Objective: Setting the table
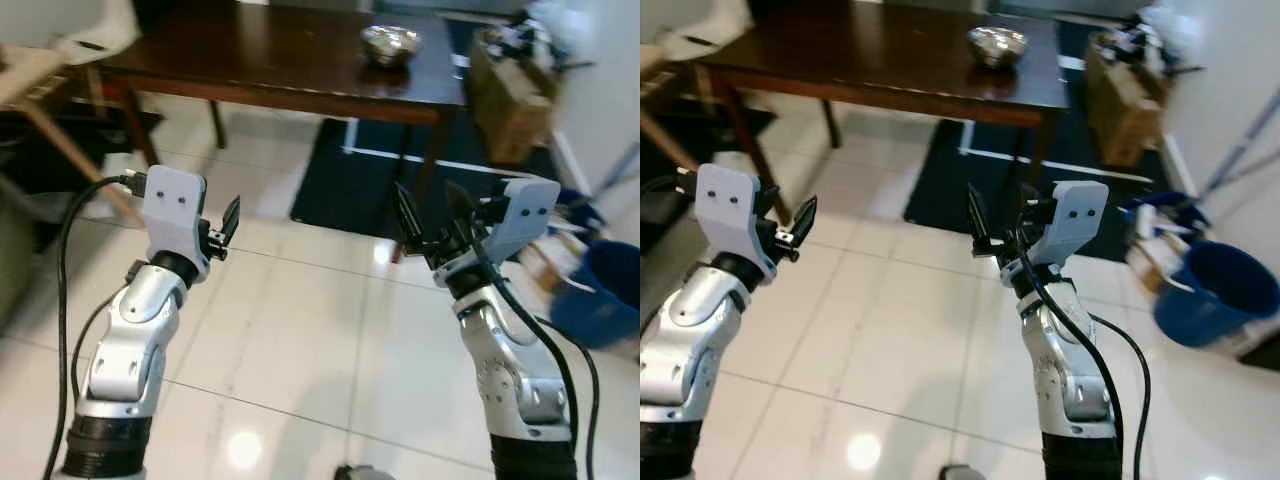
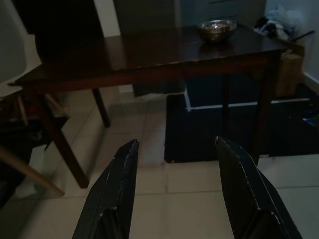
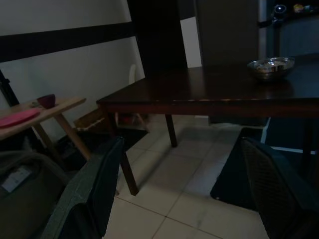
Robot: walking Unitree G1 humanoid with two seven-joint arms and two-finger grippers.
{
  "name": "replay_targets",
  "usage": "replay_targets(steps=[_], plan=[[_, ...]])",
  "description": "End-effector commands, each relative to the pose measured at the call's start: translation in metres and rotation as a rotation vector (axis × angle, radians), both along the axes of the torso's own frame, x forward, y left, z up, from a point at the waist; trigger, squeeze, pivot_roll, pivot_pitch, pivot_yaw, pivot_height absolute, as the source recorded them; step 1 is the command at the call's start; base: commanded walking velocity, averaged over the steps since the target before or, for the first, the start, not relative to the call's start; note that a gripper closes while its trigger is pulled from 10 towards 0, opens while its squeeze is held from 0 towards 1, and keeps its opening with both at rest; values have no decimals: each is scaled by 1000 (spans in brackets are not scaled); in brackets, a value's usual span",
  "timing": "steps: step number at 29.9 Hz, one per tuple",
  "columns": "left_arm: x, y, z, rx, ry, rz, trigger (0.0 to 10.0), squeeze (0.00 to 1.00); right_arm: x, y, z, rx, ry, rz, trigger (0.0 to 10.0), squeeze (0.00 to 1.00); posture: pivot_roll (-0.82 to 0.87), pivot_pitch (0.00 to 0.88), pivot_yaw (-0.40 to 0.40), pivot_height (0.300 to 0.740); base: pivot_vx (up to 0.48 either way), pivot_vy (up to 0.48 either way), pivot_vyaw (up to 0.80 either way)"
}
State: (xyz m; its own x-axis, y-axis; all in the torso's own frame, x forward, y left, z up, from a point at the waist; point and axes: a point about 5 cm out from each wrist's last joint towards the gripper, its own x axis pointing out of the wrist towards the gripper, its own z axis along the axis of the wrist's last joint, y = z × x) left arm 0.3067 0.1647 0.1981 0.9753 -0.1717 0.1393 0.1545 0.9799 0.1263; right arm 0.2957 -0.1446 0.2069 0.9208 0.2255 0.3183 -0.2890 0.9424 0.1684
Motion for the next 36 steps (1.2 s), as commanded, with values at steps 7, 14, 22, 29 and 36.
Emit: replay_targets(steps=[7, 14, 22, 29, 36], plan=[[-1, -2, -3, 3, 20, -11, 10000, 0, 1, -5, 0, 5, 8, -24, 10000, 0, -84, 20, 42, 740, 0, 0, 672], [0, -2, -3, 8, 19, -2, 10000, 0, 1, -4, 1, -8, 5, -16, 10000, 0, -85, 21, 40, 740, 0, 0, 783], [0, -1, -3, 15, 19, 8, 10000, 0, -2, 4, 1, -17, 0, 58, 10000, 0, -83, 21, 39, 740, 0, 0, 781], [1, -1, -4, 24, 23, 21, 10000, 0, -5, 14, 1, -33, -9, 132, 10000, 0, -80, 17, 38, 740, 0, 0, 777], [1, -1, -4, 26, 24, 22, 10000, 0, -6, 14, 1, -34, -12, 141, 10000, 0, -83, 16, 39, 740, 0, 0, 775]])
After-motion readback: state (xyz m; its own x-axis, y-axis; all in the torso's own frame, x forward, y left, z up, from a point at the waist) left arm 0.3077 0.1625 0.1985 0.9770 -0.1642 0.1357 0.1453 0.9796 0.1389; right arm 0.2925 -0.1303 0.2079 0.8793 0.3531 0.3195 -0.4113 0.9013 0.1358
